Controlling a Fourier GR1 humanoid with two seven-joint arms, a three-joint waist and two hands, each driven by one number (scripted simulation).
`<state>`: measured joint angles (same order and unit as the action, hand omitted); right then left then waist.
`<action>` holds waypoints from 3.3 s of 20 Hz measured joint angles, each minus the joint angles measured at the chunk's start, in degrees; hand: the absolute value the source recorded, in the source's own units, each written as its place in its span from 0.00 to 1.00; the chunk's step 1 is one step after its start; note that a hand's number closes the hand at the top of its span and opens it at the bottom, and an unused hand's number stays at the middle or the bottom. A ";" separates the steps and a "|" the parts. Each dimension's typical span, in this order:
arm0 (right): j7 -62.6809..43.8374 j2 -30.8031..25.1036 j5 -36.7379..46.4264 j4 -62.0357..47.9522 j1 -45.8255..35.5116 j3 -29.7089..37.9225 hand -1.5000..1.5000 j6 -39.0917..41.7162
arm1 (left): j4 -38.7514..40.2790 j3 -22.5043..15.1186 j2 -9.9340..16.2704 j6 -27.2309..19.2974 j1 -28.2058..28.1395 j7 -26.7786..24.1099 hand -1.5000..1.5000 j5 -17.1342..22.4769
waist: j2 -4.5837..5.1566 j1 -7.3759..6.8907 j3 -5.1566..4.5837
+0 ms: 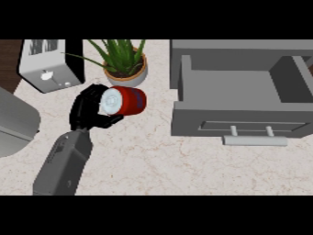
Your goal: Pick up the can, place it into the drawer and close the drawer
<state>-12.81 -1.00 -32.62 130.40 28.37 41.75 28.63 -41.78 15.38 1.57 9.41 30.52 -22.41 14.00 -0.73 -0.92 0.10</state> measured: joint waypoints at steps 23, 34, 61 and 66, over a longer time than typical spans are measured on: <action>-1.31 0.76 1.06 1.09 -1.93 -1.89 0.00 -1.54 | -37.19 -20.07 -1.44 -31.51 9.03 33.12 1.00 -1.60 | 0.64 1.46 -0.07; -1.70 -0.40 0.56 0.24 -2.72 -2.40 0.00 -1.88 | -24.08 -22.80 -1.56 -39.17 24.85 32.80 1.00 2.04 | 0.81 2.10 -0.09; -2.83 -0.41 1.85 0.04 -6.65 -3.78 0.00 -2.24 | 7.20 -35.81 -1.57 -47.04 48.13 20.31 1.00 25.00 | 1.46 4.82 -0.02; -3.74 -0.67 1.54 0.55 -7.04 -3.73 0.00 -2.49 | 9.90 -38.98 -1.57 -47.50 48.94 18.94 1.00 29.13 | 1.52 5.19 -0.01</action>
<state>-16.55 -1.68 -31.07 130.95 21.32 38.02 26.14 -31.88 -23.60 0.00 -38.09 79.46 -3.47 43.12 0.78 4.28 0.09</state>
